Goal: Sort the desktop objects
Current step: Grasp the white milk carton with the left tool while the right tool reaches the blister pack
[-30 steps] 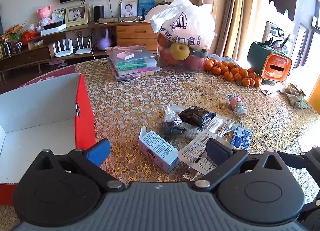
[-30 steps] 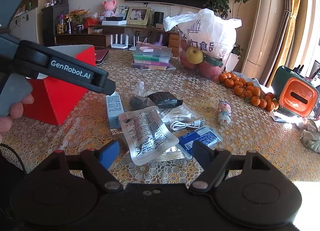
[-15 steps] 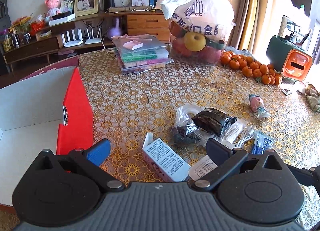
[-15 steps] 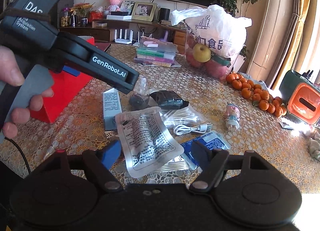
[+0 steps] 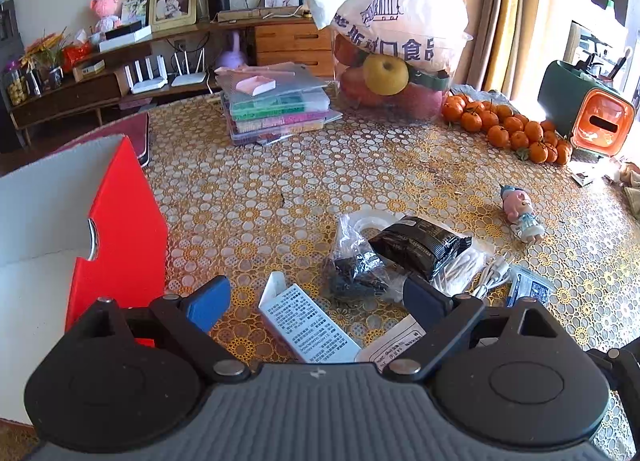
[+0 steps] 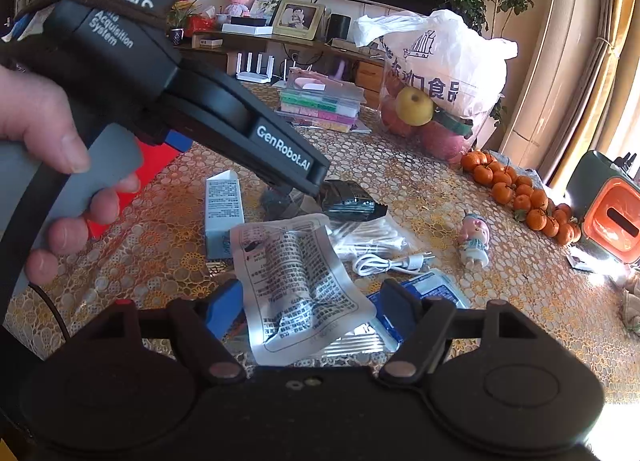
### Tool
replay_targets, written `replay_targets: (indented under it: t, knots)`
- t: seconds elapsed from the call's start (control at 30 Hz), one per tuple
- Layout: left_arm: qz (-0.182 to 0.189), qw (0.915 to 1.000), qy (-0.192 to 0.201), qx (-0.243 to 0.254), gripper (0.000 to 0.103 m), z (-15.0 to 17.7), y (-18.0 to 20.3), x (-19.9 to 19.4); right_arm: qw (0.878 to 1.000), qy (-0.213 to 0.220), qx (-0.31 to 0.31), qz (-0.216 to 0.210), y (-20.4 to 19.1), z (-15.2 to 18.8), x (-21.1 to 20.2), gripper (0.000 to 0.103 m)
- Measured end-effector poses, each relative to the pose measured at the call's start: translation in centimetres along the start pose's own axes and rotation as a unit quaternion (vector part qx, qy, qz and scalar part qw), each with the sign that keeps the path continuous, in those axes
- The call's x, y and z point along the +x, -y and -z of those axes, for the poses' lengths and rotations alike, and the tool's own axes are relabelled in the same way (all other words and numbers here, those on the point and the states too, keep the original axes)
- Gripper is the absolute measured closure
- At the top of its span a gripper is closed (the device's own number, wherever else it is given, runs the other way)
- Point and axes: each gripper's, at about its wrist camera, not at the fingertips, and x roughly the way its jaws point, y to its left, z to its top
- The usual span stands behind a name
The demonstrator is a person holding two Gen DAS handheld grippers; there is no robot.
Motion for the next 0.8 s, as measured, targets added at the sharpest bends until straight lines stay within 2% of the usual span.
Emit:
replay_targets:
  t: [0.17,0.23,0.37,0.6,0.7,0.77,0.8]
  knots:
    - [0.003,0.9992,-0.027,-0.029,0.011,0.1,-1.0,1.6,1.0,-0.001,-0.008,-0.003,-0.2,-0.1,0.4,0.028]
    - [0.005,0.9985,-0.036,-0.041,0.017,0.1,-1.4,2.2,1.0,-0.001,-0.012,-0.003,-0.3,-0.1,0.6,0.029]
    - [0.009,0.9969,-0.051,-0.058,0.021,0.3,-1.9,3.1,1.0,-0.003,-0.02,-0.003,-0.6,-0.1,0.9,0.03]
    - [0.013,0.9954,-0.068,-0.067,0.033,0.7,-2.1,4.1,1.0,-0.004,-0.029,-0.005,-1.0,-0.3,1.2,0.034]
    - [0.007,0.9962,-0.064,-0.059,0.034,0.7,-1.9,4.1,0.999,-0.005,-0.038,-0.003,-1.3,-0.3,1.3,0.035]
    - [0.006,0.9964,-0.062,-0.057,0.039,0.6,-1.8,4.0,0.999,-0.005,-0.039,-0.005,-1.3,-0.3,1.3,0.036]
    - [0.005,0.9966,-0.061,-0.055,0.045,0.6,-1.8,4.0,0.999,-0.005,-0.039,-0.006,-1.3,-0.3,1.3,0.036]
